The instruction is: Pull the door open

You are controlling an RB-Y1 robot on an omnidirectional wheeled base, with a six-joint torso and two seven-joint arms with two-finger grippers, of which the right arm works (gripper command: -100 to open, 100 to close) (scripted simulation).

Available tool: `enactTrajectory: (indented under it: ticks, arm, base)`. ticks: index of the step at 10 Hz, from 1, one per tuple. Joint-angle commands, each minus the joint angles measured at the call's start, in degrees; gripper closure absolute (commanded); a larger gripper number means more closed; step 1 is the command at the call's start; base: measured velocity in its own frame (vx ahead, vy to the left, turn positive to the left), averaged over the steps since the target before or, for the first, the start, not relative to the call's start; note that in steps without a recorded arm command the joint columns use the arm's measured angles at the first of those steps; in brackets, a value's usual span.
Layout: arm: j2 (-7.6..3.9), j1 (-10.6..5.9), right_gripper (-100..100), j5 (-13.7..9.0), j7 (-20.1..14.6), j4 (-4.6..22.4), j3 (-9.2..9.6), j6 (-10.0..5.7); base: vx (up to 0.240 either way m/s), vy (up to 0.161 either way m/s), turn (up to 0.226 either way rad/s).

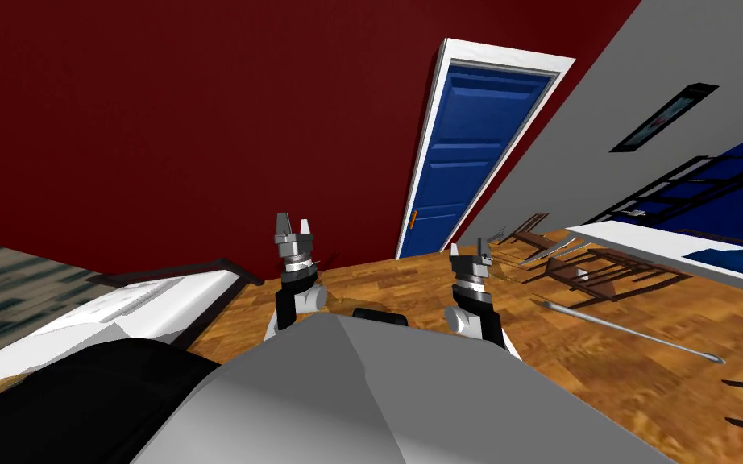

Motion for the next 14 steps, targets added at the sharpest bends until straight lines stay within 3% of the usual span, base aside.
enactTrajectory:
  ticks: [1, 14]
  arm:
    - [-0.68, -0.31, -100, -1.4, -2.1, 1.8, -0.32, -0.44]
    - [-4.54, -2.33, -100, -12.6, -18.6, 18.2, -0.9, -5.18]
  base:
    - [0.052, -0.08, 0.201]
    - [0.057, -0.085, 0.204]
